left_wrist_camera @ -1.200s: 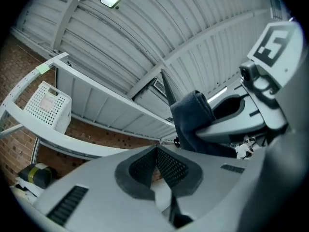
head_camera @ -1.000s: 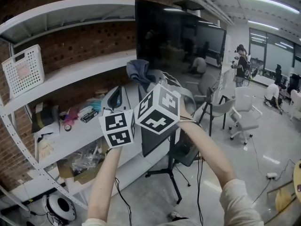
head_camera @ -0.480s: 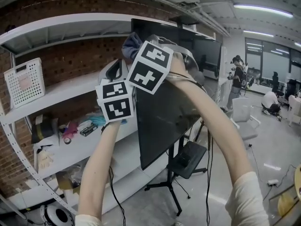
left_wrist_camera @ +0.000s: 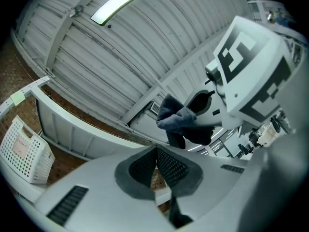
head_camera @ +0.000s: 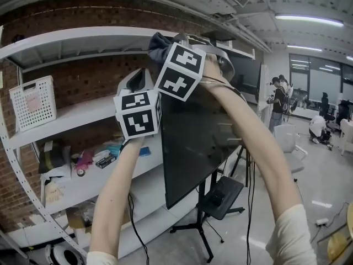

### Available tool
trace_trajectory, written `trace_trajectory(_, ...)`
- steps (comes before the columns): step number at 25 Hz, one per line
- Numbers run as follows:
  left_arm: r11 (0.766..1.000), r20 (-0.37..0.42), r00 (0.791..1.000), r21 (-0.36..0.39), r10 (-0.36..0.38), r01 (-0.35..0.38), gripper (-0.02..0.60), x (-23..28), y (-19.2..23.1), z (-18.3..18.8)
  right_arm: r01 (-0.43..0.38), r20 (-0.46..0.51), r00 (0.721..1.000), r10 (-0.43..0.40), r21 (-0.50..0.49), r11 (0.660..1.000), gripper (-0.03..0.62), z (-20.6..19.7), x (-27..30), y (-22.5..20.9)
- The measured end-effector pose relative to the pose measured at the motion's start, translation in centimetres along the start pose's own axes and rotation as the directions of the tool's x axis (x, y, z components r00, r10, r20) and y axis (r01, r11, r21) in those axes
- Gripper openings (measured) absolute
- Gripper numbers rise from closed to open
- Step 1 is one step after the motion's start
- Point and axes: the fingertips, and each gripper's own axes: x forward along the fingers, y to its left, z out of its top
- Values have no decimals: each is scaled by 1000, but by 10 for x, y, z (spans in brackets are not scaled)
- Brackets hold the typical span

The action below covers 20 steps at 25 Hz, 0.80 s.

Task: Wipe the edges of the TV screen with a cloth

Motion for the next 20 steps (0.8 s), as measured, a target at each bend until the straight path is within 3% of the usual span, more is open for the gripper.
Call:
trace_trajectory(9,1000,-12,1000,1,16,-16,14,9,2,10,47,133,990,-47,1,999,49,4,5,-35)
trace_trajectory(13,999,2,999,-19,42,-42,14,10,1,23,90,210,974,-84,-19,996,49,10,0,-47)
trace_trajectory(18,997,9,997,14,73,-73,14,13,-6,32,161,291,946,-145,-33,986,49,11,-2,-70)
trace_trajectory(20,995,5,995,28,95,-96,14,14,-6,33,157,314,940,-133,-51,986,49,12,0,-74)
